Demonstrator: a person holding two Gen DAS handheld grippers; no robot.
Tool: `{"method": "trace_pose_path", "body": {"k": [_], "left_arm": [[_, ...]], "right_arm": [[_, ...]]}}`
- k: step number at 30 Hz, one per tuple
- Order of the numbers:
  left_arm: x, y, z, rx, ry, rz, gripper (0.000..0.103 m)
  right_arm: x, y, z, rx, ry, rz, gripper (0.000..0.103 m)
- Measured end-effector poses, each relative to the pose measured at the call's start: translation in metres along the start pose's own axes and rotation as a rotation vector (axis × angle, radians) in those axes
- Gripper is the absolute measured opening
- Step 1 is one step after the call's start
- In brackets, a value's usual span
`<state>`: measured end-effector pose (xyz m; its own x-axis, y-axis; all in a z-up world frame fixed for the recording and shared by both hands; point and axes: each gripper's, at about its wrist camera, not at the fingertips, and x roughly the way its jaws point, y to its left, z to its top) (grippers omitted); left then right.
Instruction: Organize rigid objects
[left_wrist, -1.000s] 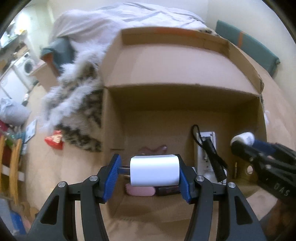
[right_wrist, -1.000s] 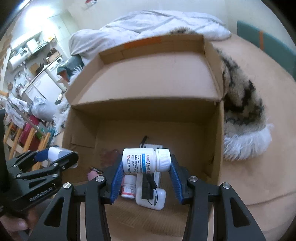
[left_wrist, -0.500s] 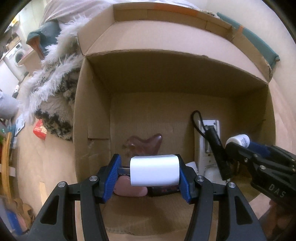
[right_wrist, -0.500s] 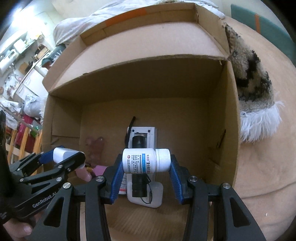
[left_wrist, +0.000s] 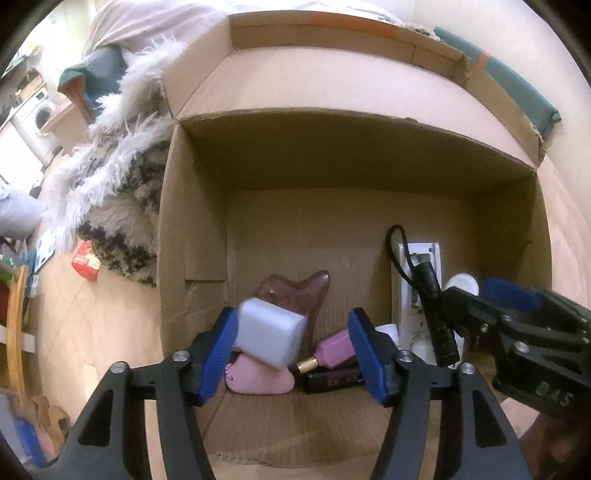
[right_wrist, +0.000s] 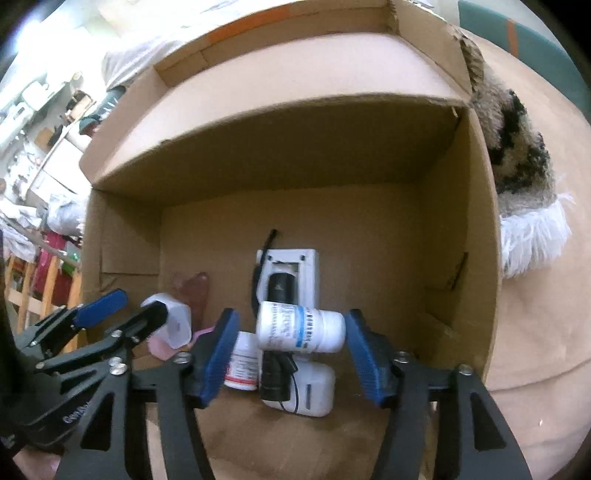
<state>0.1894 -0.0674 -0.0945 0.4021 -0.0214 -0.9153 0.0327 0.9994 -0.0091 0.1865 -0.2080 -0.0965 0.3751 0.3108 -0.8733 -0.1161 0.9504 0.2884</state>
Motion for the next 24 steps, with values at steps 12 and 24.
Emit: {"method": "trace_pose_path", "body": {"k": [12, 24], "left_arm": [[-0.016, 0.012, 0.000, -0.025, -0.015, 0.011, 0.064], [-0.060, 0.040, -0.021, -0.127, -0.001, -0.030, 0.066]], "right_arm": [[-0.022, -0.003, 0.008, 0.030, -0.128, 0.004, 0.103], [-0.045, -0.015, -0.008, 0.120, -0.115, 0.028, 0.103]]}}
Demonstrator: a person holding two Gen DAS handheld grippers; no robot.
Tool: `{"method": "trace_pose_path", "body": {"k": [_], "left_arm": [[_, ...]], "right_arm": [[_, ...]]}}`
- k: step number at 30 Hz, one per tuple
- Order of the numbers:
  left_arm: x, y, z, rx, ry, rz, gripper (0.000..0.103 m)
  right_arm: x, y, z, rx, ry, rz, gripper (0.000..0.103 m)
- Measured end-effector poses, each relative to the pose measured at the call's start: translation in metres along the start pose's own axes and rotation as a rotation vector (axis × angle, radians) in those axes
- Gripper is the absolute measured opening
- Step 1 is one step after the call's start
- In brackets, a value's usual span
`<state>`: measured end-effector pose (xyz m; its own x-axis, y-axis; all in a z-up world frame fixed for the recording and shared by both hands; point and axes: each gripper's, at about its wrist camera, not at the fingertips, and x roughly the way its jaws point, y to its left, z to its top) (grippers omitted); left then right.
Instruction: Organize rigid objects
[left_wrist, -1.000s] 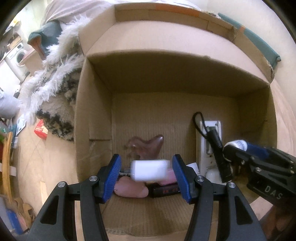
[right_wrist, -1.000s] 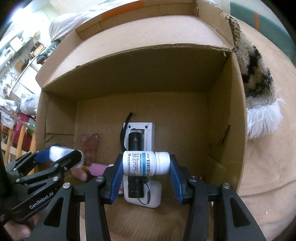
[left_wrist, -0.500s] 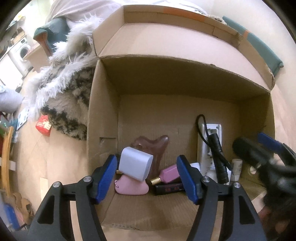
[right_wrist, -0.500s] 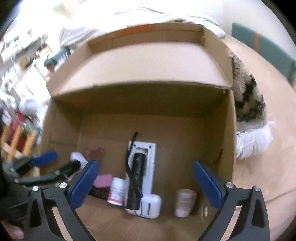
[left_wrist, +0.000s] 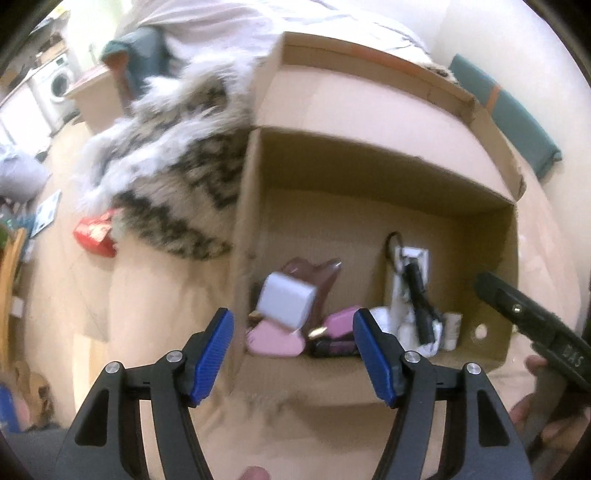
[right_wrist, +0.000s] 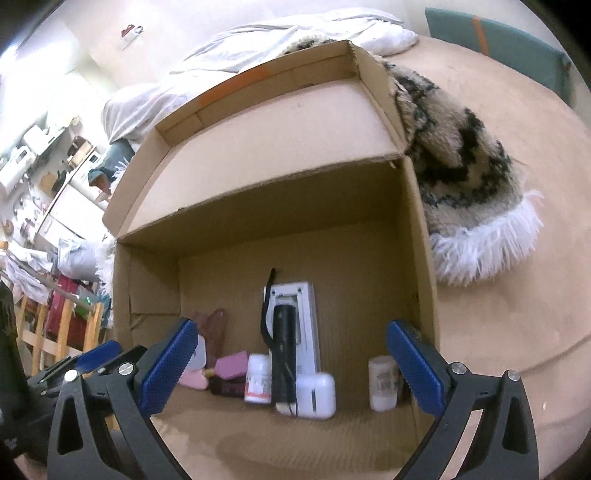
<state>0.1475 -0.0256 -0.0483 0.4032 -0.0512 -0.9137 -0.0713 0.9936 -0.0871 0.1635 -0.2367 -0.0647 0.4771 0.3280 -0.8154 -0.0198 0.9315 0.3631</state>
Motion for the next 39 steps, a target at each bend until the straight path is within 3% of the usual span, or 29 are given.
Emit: {"method": "trace_pose_path", "body": {"k": [6, 10, 15, 18, 24, 27, 33, 39], "left_arm": [[-0.015, 0.027, -0.028, -0.070, 0.023, -0.032, 0.076], [-0.031, 0.038, -0.043, -0.070, -0.006, -0.015, 0.085], [-0.066, 0.035, -0.052, 0.006, -0.133, 0.032, 0.100], [-0.088, 0.029, -0.057, 0.042, -0.214, 0.016, 0.101], [-0.114, 0.024, -0.066, 0.026, -0.371, 0.098, 0.102], [-0.117, 0.024, -0.071, 0.025, -0.412, 0.029, 0.102], [-0.081, 0.025, -0.065, -0.015, -0.294, 0.020, 0.102], [-0.075, 0.029, -0.061, -0.039, -0.301, 0.094, 0.102]], "right_arm": [[-0.010, 0.005, -0.027, -0.063, 0.071, -0.084, 0.103], [-0.025, 0.005, -0.044, -0.071, 0.074, -0.071, 0.103], [-0.060, 0.013, -0.057, -0.106, -0.006, -0.042, 0.103], [-0.080, 0.019, -0.060, -0.130, -0.068, -0.044, 0.103], [-0.108, 0.023, -0.067, -0.163, -0.202, -0.032, 0.103], [-0.109, 0.017, -0.073, -0.153, -0.232, -0.020, 0.103], [-0.094, 0.019, -0.072, -0.161, -0.240, -0.054, 0.103], [-0.085, 0.021, -0.068, -0.181, -0.233, -0.074, 0.103]]}}
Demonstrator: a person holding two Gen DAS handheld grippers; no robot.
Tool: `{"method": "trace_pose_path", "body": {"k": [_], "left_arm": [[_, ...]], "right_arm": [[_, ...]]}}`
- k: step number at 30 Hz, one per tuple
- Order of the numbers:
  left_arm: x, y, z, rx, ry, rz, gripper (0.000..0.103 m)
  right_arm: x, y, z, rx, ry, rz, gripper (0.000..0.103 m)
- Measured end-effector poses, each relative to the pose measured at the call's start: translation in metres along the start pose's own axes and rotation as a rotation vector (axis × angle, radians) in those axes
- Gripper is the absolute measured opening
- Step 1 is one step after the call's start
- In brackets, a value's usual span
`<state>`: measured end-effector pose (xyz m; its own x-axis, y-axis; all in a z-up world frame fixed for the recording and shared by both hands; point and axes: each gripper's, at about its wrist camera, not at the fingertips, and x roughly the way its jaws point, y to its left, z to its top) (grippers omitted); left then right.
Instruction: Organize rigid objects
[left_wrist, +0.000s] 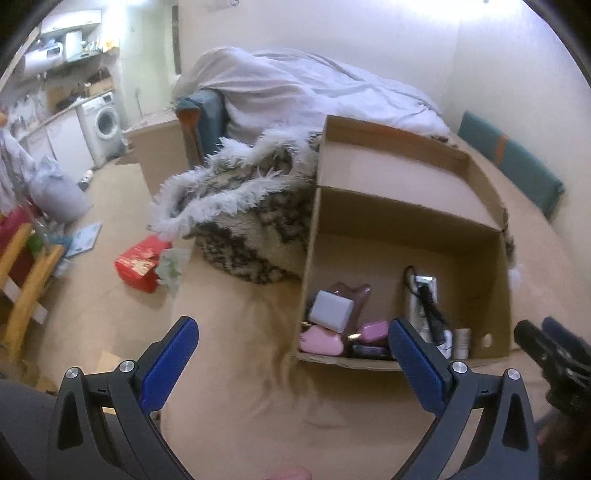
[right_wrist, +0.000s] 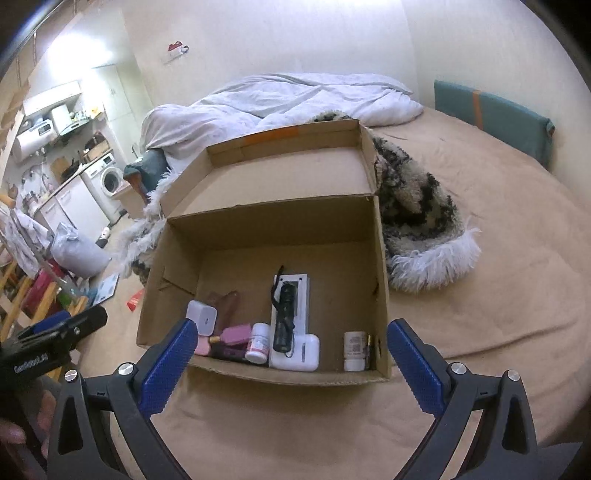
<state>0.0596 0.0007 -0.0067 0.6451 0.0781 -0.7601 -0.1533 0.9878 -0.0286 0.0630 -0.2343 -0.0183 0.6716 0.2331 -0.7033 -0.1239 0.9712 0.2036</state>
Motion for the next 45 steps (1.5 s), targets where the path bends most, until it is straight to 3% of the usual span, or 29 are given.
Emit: {"method": "trace_pose_path", "body": {"k": [3, 27, 45], "left_arm": [[0.0016, -0.0004, -0.0021, 0.000, 0.022, -0.035, 0.102], [-0.0011, -0.0078, -0.0082, 0.052, 0.016, -0.032, 0.102], [-0.0016, -0.0045, -0.0071, 0.036, 0.023, -0.035, 0.102]], "right_arm": [[-0.0006, 0.0044, -0.0007, -0.027, -0.008, -0.009, 0.103], [-0.0041, -0.0009, 0.0008, 0.001, -0.025, -0.024, 0.103], [-0.0031, -0.0023, -0.0004, -0.005, -0.023, -0.030, 0.103]]}}
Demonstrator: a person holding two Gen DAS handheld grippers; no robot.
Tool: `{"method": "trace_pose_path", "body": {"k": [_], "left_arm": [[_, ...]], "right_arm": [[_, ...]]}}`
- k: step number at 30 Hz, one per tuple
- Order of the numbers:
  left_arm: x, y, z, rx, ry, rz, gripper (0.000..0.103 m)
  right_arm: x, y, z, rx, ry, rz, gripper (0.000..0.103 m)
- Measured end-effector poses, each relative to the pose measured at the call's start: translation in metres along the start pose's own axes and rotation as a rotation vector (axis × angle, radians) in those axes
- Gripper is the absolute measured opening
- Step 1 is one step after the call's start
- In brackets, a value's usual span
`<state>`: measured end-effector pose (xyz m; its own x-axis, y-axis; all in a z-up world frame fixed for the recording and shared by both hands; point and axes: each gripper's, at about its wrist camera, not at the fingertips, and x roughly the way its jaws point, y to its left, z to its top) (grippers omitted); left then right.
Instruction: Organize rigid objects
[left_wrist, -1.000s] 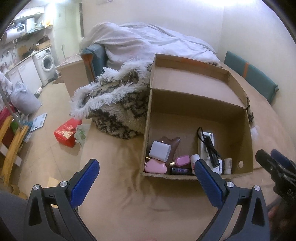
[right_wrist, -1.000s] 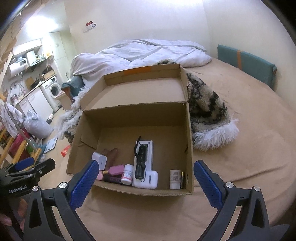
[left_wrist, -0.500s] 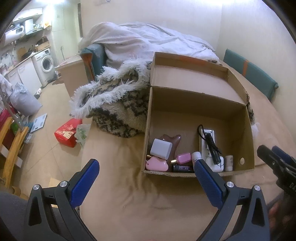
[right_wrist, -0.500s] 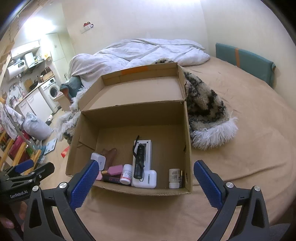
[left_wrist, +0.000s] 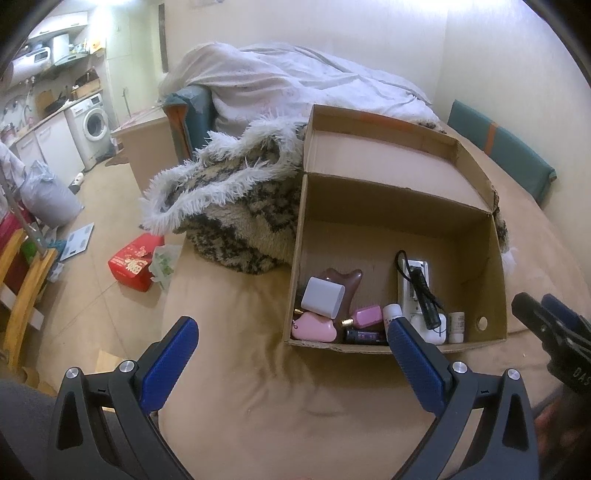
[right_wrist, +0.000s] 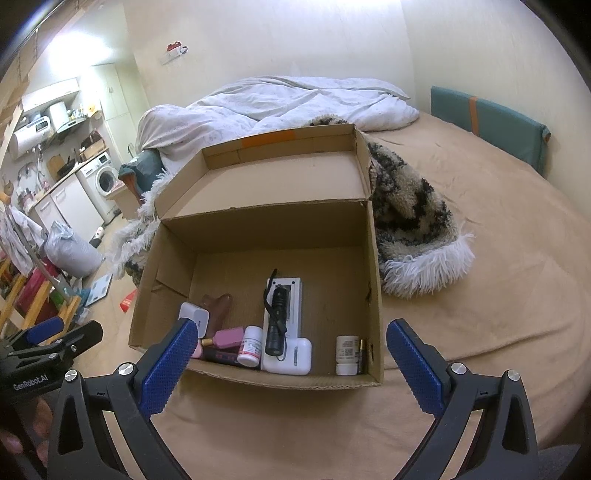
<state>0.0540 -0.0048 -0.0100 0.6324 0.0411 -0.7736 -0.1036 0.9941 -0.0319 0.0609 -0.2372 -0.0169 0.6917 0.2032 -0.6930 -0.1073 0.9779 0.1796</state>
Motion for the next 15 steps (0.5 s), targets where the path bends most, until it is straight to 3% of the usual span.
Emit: {"method": "trace_pose_path", "body": {"k": [15], "left_arm": [[0.0006, 0.0003, -0.0013, -0.005, -0.007, 0.011, 0.102]], "right_arm": [[-0.0012, 0.0008, 0.0003, 0.000, -0.005, 0.006, 0.103]]}}
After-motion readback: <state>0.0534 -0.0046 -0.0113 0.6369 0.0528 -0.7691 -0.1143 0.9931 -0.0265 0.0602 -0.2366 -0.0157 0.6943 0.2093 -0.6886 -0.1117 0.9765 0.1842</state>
